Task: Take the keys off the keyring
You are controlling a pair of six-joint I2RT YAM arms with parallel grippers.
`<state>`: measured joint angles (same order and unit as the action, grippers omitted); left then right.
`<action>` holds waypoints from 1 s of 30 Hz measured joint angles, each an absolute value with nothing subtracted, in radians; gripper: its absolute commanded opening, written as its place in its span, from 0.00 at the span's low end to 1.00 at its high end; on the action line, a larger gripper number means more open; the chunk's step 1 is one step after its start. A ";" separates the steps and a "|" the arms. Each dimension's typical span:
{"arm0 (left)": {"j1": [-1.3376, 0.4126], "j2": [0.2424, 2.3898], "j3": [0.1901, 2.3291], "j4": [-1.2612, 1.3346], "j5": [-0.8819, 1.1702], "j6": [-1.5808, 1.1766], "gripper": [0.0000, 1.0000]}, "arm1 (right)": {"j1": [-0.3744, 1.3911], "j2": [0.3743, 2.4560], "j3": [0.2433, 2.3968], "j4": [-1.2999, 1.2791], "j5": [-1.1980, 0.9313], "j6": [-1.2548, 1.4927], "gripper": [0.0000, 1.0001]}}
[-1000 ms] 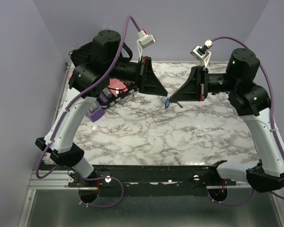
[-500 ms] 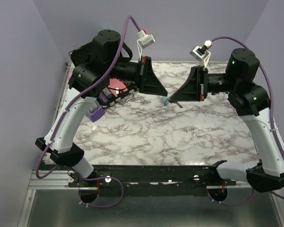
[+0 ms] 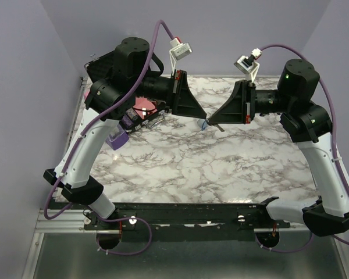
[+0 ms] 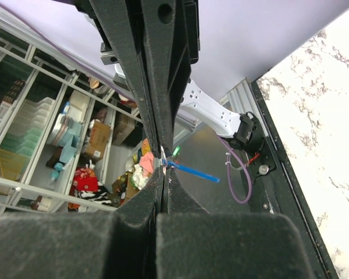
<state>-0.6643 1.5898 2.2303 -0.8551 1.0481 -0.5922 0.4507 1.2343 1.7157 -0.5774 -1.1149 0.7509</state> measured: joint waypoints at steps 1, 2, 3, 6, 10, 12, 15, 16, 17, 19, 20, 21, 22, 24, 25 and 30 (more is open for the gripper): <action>-0.665 1.590 2.230 -0.855 1.048 -0.593 0.00 | 0.451 1.234 1.716 -0.578 -1.113 0.751 0.01; -0.665 1.589 2.230 -0.854 1.048 -0.594 0.00 | 0.451 1.234 1.716 -0.578 -1.111 0.751 0.01; -0.666 1.588 2.229 -0.854 1.047 -0.594 0.00 | 0.451 1.234 1.716 -0.578 -1.110 0.751 0.01; -0.667 1.580 2.221 -0.855 1.040 -0.595 0.00 | 0.451 1.234 1.716 -0.578 -1.103 0.751 0.01; -0.670 1.567 2.210 -0.855 1.010 -0.594 0.00 | 0.453 1.232 1.716 -0.576 -1.077 0.752 0.01; -0.670 1.557 2.197 -0.849 0.990 -0.596 0.00 | 0.453 1.227 1.711 -0.570 -1.060 0.759 0.01; -0.675 1.534 2.164 -0.820 0.957 -0.607 0.00 | 0.453 1.213 1.689 -0.541 -1.035 0.780 0.01; -0.677 1.522 2.143 -0.802 0.945 -0.620 0.00 | 0.454 1.207 1.680 -0.530 -1.028 0.790 0.01; -0.679 1.510 2.123 -0.784 0.934 -0.631 0.00 | 0.455 1.201 1.671 -0.515 -1.021 0.802 0.01; -0.683 1.490 2.094 -0.751 0.915 -0.651 0.00 | 0.456 1.191 1.655 -0.485 -1.009 0.823 0.01; -0.685 1.479 2.077 -0.731 0.904 -0.663 0.00 | 0.456 1.187 1.648 -0.468 -1.005 0.834 0.01; -0.689 1.467 2.060 -0.709 0.886 -0.680 0.00 | 0.456 1.183 1.642 -0.454 -0.999 0.844 0.01; -0.691 1.458 2.048 -0.694 0.873 -0.690 0.00 | 0.456 1.180 1.639 -0.441 -0.995 0.854 0.01; -0.698 1.441 2.027 -0.664 0.847 -0.710 0.00 | 0.456 1.176 1.634 -0.417 -0.986 0.871 0.01; -0.701 1.433 2.016 -0.648 0.833 -0.720 0.00 | 0.456 1.174 1.634 -0.406 -0.982 0.878 0.01; -0.729 1.394 1.970 -0.572 0.744 -0.771 0.00 | 0.456 1.166 1.627 -0.343 -0.968 0.920 0.01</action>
<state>-0.7288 1.3937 1.9697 -0.5720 0.7444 -0.7712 0.4564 1.1664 1.6272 -0.3431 -0.9684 0.9199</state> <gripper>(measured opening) 0.007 0.013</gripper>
